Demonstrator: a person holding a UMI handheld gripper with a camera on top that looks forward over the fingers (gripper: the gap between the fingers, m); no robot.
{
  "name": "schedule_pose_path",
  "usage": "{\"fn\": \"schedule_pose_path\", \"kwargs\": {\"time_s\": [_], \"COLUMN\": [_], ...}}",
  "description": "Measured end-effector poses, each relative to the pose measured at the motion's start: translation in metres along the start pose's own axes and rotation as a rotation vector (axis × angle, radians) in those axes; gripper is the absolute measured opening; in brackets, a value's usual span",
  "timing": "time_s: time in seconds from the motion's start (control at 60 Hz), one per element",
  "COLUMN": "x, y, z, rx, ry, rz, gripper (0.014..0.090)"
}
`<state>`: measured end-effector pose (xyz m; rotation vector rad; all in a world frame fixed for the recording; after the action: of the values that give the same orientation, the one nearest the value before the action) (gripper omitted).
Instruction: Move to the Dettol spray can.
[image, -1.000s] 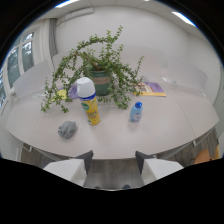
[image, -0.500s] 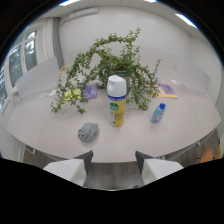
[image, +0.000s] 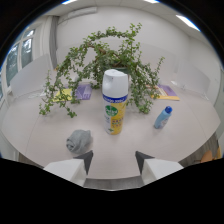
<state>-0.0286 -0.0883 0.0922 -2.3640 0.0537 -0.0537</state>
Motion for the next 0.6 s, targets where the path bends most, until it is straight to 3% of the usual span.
{"fn": "schedule_pose_path", "kwargs": {"time_s": [0.283, 0.6], "x": [-0.005, -0.006], "y": [-0.016, -0.023], "z": [0.057, 0.078], "rx": [0.019, 0.020], "ry": [0.009, 0.020], "rz": [-0.009, -0.020], "gripper": [0.0840, 0.0839]}}
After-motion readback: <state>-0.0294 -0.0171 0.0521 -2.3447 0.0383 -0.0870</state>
